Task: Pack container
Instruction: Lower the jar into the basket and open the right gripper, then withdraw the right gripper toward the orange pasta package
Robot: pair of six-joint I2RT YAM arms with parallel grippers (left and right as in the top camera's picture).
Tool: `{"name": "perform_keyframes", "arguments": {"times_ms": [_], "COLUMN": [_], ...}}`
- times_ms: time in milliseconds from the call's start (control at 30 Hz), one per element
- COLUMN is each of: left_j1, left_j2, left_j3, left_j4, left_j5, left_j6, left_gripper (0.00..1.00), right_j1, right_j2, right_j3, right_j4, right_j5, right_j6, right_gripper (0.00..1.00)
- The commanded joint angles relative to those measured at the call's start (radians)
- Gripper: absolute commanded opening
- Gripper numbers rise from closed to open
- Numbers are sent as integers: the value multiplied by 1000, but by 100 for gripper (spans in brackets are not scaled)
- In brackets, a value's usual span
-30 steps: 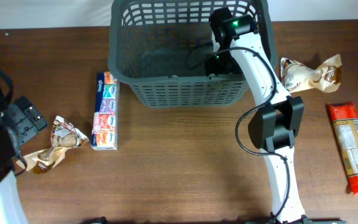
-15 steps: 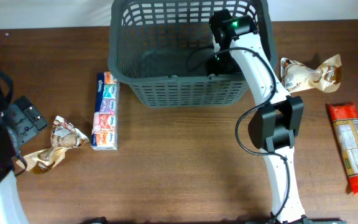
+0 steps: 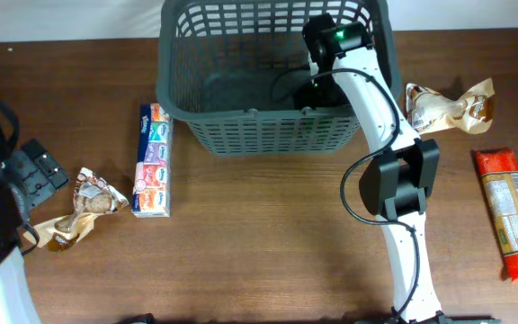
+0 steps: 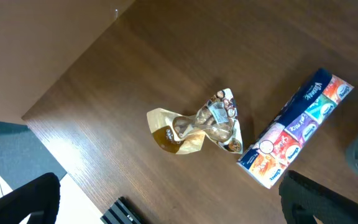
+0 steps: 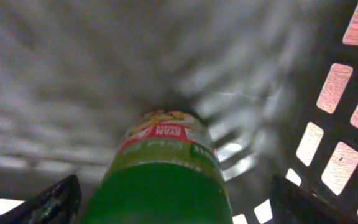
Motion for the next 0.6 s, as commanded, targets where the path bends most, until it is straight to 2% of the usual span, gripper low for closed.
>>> {"name": "perform_keyframes", "arguments": {"times_ms": [0, 133, 433, 567], "left_j1": [7, 7, 7, 7], "left_j2": [-8, -8, -8, -8], "left_j3": [5, 5, 5, 5], "left_j4": [0, 0, 0, 0], "left_j5": [3, 3, 3, 3], "left_j6": [15, 15, 15, 15], "left_gripper": [99, 99, 99, 99], "right_j1": [-1, -1, -20, -70], "right_j2": [3, 0, -68, -93], "right_j3": [-6, 19, 449, 628], "right_j4": [-3, -5, -95, -176], "right_j5": [13, 10, 14, 130], "right_j6": [0, 1, 4, 74], "right_gripper": [91, 98, 99, 99]}}
